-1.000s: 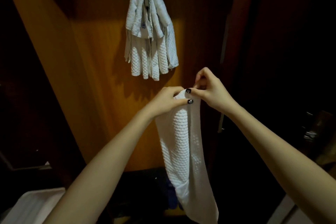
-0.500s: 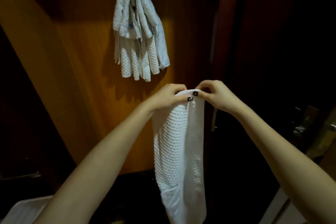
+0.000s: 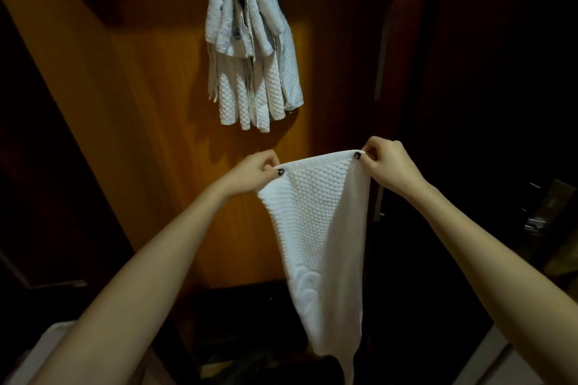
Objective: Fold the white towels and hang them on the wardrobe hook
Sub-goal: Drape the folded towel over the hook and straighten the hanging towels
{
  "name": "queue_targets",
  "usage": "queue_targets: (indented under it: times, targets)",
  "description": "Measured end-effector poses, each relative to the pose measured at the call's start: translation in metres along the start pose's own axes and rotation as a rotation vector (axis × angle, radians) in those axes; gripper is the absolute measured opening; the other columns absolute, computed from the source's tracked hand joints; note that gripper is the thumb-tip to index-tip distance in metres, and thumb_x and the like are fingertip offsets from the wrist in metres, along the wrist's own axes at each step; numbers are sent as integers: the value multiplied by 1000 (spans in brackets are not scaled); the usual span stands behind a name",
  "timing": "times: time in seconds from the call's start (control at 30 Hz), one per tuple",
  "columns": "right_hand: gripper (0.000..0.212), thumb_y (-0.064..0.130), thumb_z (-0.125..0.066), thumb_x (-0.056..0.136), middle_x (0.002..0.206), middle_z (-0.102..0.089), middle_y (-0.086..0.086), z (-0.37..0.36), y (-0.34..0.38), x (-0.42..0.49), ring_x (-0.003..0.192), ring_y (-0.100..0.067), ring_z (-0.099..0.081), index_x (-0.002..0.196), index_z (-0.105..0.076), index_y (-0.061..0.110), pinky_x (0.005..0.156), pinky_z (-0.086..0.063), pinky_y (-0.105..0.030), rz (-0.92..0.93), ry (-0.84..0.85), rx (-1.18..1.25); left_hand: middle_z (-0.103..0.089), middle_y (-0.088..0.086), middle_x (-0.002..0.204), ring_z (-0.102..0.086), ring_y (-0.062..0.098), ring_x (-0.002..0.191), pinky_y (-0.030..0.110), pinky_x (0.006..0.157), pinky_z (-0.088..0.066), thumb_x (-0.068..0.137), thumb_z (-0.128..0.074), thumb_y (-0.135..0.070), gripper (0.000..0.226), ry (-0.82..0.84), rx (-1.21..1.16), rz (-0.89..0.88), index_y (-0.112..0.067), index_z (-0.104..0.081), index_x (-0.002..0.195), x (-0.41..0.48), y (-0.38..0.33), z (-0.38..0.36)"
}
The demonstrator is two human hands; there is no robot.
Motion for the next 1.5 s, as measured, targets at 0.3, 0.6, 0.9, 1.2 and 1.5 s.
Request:
queue_targets:
  times: [0.3, 0.6, 0.9, 1.2, 1.5]
  targets:
    - [14, 20, -55, 90, 72, -61, 1, -9, 2, -2, 63, -13, -59, 82, -63, 12, 51, -47, -29, -65, -36, 32, -45, -3, 58, -37, 4, 45, 19, 44, -30, 95, -50, -12, 33, -42, -55, -14, -30, -54, 123, -1, -4, -3]
    - [14, 14, -58, 89, 66, -62, -8, -20, 31, -18, 51, -22, -53, 95, -56, 26, 47, -41, -32, 91, 50, 320, -56, -6, 52, -51, 4, 40, 17, 38, -37, 92, -46, 5, 25, -216, -498, 38, -11, -56, 108, -5, -41, -39]
    - [25, 19, -61, 92, 78, -61, 9, -18, 1, -17, 68, -6, -60, 117, -60, 23, 61, -47, -22, 61, 153, 292, -59, -4, 78, -51, 8, 68, 27, 63, -40, 92, -58, -15, 45, 88, 112, 35, -37, -48, 130, -7, 14, 4]
    - [17, 20, -63, 92, 71, -61, 16, -12, 15, -12, 62, -8, -55, 107, -56, 23, 59, -44, -27, 245, 317, 320, -67, -24, 89, -56, -3, 83, 25, 65, -44, 78, -71, -47, 23, 129, 288, -52, -44, -71, 101, 12, -30, -35]
    - [21, 16, -63, 91, 67, -58, 15, 11, -6, -13, 59, -2, -50, 104, -55, 31, 56, -40, -16, 152, 227, 361, -70, 21, 93, -72, 29, 66, 27, 51, -56, 93, -61, -25, 23, 297, -355, 94, -18, -60, 116, 5, -48, -69]
Point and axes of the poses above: each hand's wrist, its own x-axis towards the middle knuckle, its own z-axis out of the back of the hand, y = z × x, the point moved 1 cm from there along x, towards the middle knuckle
